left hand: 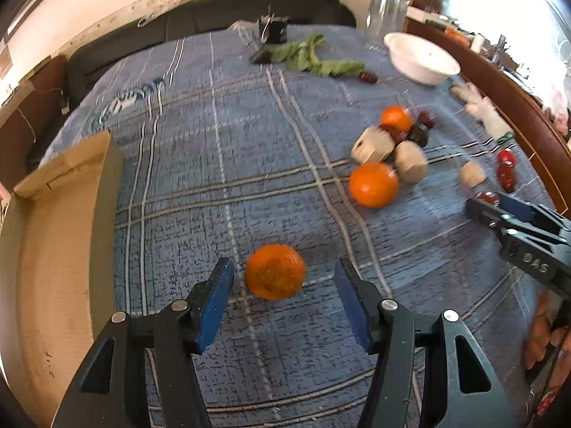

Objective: Organize fruits
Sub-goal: 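Grasp a mandarin with the left tool while the right tool grasps a red date, then carry both items to the cardboard tray and open both tools to drop them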

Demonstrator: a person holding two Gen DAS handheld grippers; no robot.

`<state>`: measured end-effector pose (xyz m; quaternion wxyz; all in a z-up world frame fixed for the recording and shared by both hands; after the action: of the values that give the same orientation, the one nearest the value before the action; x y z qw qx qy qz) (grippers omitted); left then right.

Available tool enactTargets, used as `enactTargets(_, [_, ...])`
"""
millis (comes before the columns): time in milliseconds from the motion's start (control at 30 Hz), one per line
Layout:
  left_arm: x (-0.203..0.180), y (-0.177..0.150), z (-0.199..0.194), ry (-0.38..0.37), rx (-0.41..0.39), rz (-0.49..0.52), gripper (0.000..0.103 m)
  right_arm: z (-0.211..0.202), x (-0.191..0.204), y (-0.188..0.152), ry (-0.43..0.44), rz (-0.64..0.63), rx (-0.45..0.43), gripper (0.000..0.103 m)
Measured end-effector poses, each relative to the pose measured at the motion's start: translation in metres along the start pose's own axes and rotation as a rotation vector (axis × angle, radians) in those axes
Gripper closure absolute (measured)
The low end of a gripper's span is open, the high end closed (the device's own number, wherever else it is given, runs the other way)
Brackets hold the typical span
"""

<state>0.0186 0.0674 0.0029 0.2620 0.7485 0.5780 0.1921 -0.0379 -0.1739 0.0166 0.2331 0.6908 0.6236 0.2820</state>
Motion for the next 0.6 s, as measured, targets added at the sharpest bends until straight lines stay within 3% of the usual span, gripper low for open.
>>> enactTargets(67, [0.001,0.0,0.002,0.008,-0.016,0.0,0.045,0.0,0.001,-0.001,-0.002,-0.01,-0.009,0.049])
enactTargets(167, [-0.001,0.0,-0.001,0.031,-0.032,0.007,0.074,-0.001,0.001,-0.001,0.009,-0.011,-0.014,0.05])
enactTargets(433, [0.012,-0.012,-0.042,-0.056,-0.085,-0.116,0.074,-0.043,0.012,0.0,0.096,-0.014,-0.1,0.049])
enactTargets(600, [0.04,-0.029,-0.087,-0.05,-0.15,-0.195,0.074,-0.077,0.047,0.001,0.17,-0.068,-0.144,0.049])
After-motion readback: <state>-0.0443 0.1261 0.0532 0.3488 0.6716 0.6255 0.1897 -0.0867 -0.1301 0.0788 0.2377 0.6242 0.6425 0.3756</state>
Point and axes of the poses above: each gripper's, at about its wrist camera, not at the fingertips, and z roughly the way its jaws point, x to its left, y to its top, the point moved 1 cm from there along z, roughly the way its jaws point, and after that the axes turned 7 degrees about -x, right-handed, at the moved point
